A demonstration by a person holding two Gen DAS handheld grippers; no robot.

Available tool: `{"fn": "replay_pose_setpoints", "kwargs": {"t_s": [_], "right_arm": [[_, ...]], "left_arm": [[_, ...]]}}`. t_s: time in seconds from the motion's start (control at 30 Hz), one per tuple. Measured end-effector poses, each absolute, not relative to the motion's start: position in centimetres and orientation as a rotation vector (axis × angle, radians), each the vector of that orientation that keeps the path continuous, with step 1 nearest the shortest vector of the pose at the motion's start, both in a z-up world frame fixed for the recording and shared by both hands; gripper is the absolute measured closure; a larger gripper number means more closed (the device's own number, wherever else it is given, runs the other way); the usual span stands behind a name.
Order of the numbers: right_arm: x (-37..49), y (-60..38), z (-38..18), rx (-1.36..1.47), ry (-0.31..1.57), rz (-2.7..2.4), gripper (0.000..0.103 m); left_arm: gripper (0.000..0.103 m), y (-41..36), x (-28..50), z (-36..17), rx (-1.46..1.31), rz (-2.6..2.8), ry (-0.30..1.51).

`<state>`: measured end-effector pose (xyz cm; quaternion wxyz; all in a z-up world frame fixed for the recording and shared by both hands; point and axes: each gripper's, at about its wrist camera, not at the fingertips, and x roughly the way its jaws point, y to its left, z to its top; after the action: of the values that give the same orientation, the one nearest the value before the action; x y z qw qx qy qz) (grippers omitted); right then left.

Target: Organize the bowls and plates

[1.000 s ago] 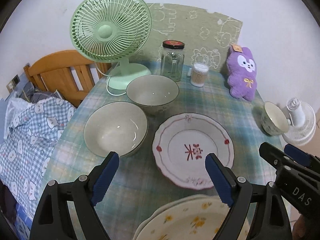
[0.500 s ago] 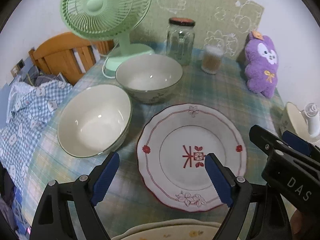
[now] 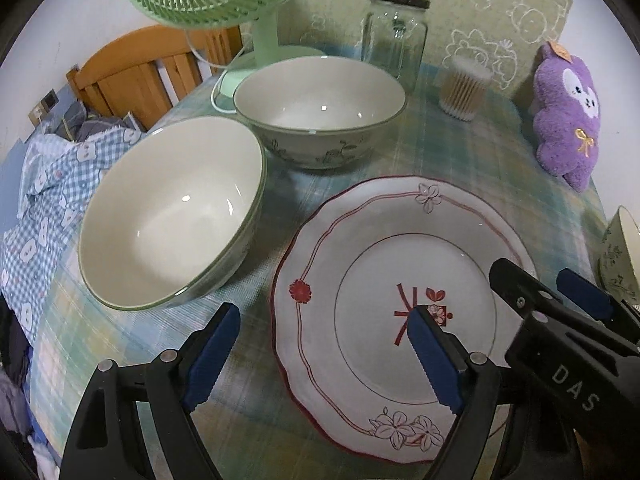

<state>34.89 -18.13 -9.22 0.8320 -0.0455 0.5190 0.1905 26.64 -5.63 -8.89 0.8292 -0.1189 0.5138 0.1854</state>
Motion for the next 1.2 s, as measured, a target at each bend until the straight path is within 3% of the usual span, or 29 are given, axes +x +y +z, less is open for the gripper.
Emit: {"fn": "replay_pose_setpoints", "kwargs": {"t_s": [0.3,0.47,0.53,0.83,1.2], "right_arm": [[36.0,-17.9,-11.4,-0.086,1.162,0.411,0.051],[36.0,-17.6,-11.4,-0.103,1.148,0.428,0.056],[35.8,-17.5,-11.2,-0.110,1.144,0.427,0.063],[35.1,-18.4,-10.9,-0.126,1.143,0.359,0.065],[34.8,-20.5,-10.8,-0.061,1.179,0.276,0.068]], "left_arm": [[0.017,-5.8,27.3,-10.1,-0.247,0.391,1.128],[0.017,-5.9,27.6,-10.6,-0.243,0.394,1.140],[0.017,-6.0,27.7,-10.7,-0.233,0.396,1.143],[0.019,-7.7,28.1,-10.5,-0.164,0.330,1.144],[0.031,-8.1,29.0,-10.6,-0.129,0.234,1.136]]}}
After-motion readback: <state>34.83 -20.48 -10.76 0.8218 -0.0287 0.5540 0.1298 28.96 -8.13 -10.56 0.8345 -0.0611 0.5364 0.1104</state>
